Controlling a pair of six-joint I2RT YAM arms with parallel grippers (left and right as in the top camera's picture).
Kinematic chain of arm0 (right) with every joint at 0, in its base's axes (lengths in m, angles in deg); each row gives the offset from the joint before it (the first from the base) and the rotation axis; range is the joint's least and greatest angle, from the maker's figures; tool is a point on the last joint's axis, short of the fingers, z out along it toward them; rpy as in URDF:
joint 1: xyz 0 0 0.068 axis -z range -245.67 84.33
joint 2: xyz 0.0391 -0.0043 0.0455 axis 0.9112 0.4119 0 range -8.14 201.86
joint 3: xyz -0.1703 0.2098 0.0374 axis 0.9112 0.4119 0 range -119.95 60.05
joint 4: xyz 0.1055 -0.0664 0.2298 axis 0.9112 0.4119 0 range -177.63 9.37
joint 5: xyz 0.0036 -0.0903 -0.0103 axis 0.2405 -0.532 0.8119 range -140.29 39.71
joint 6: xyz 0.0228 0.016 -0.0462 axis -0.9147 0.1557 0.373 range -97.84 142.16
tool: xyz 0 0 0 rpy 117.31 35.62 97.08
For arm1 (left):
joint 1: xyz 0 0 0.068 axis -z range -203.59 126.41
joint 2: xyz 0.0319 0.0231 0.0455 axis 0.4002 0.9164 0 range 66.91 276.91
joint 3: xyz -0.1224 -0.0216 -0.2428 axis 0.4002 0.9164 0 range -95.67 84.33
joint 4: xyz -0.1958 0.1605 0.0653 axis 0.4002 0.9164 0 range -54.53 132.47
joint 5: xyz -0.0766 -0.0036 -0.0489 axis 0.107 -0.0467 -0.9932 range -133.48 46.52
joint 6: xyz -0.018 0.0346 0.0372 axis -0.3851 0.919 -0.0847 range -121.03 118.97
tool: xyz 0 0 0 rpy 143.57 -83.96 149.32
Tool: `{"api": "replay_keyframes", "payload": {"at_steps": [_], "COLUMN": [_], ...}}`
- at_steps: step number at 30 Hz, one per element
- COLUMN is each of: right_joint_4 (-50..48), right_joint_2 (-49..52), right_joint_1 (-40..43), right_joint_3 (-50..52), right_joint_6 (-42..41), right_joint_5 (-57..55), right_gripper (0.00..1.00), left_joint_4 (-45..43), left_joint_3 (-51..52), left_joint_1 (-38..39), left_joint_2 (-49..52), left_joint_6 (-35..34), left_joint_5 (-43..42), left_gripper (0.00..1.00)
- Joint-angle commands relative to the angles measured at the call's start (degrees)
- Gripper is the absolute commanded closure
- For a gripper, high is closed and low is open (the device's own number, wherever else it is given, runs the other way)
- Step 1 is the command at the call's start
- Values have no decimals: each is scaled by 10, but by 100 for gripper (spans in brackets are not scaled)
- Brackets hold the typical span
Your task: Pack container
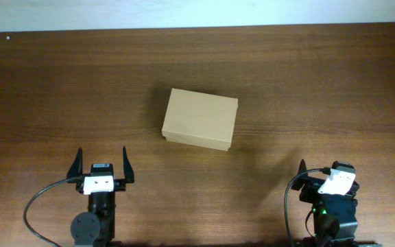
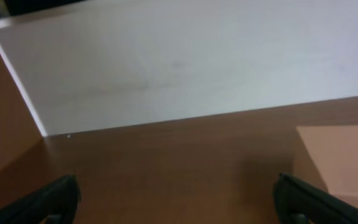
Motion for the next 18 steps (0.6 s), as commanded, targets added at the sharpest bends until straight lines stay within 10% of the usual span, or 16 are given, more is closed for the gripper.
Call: {"api": "replay_keyframes", "payload": {"at_steps": [1, 18], "right_joint_4": [-1, -1], "right_joint_2": [-4, -4], "right_joint_1": [4, 4], "right_joint_3": [5, 5], "right_joint_6": [1, 1], "right_joint_5": [-2, -2], "right_gripper": [1, 1], "left_joint_4": [-2, 79], "left_joint_3": [1, 0], "left_joint_1": [-6, -6], "left_joint_2": [-6, -1], "left_joint_6": [5, 5], "left_joint_5": [4, 2], "left_gripper": [1, 1]}}
